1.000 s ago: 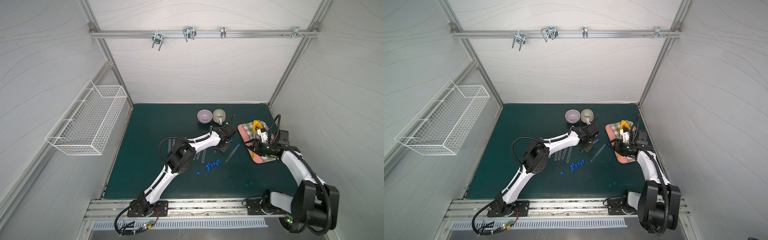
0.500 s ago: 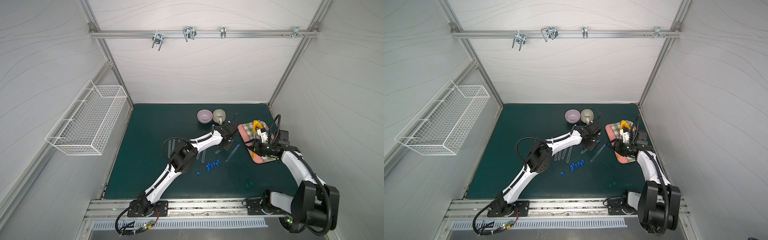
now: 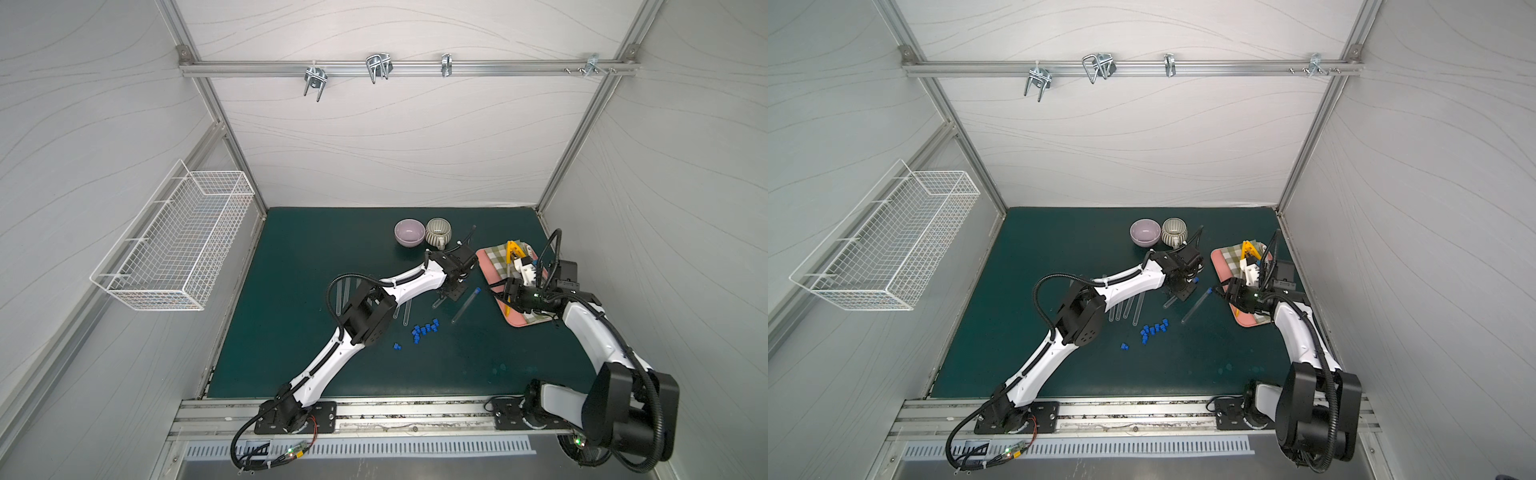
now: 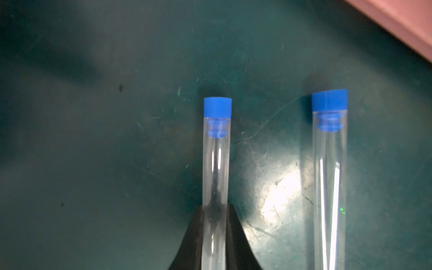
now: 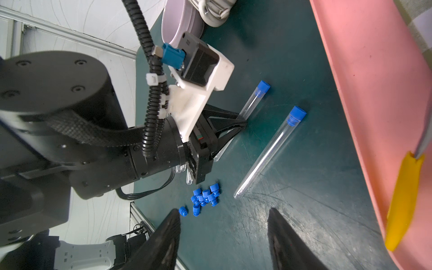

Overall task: Remove stoppers from test tubes
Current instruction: Pick up the test tube at the center of the board.

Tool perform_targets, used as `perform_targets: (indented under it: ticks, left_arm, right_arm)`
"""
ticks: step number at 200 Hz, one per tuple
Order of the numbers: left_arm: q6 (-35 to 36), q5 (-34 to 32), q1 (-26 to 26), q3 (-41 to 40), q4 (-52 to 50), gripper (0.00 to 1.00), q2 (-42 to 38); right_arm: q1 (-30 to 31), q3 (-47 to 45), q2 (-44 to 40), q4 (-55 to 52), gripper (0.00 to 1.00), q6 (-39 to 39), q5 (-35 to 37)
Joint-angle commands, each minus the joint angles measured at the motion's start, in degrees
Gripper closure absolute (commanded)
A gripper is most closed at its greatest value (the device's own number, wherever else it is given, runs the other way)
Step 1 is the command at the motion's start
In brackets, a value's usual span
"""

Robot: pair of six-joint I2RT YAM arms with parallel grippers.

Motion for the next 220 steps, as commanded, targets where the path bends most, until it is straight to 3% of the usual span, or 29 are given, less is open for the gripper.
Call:
perform_targets:
  ticks: [1, 38, 78, 153, 220]
  left_arm:
    - [1.87, -1.34, 0.47, -0.37, -2.46, 0.91, -0.79]
    - [2.34, -2.01, 1.97, -1.51, -2.91, 0.91, -6.83]
    - [3.25, -2.45, 2.17, -10.34, -1.43, 0.91, -17.11]
    - [3.63, -0.82, 1.73, -36.75, 2.71, 0.9, -41.74]
    - [4.25, 0.23, 1.19, -50.68, 4.59, 0.9, -55.47]
  right_arm:
    - [-0.23, 1.31, -1.52, -1.95, 0.4, -1.37, -0.92]
    - [-0.23, 1.41, -1.47, -2.1, 0.41, -1.17, -1.74]
    - [0.95, 1.7, -0.45, -1.77, 0.41, -0.95, -2.87]
    - [10.36, 5.5, 6.38, 1.3, 0.41, 0.18, -9.91]
    - [20.75, 10.81, 11.53, -0.06, 0.41, -1.38, -11.88]
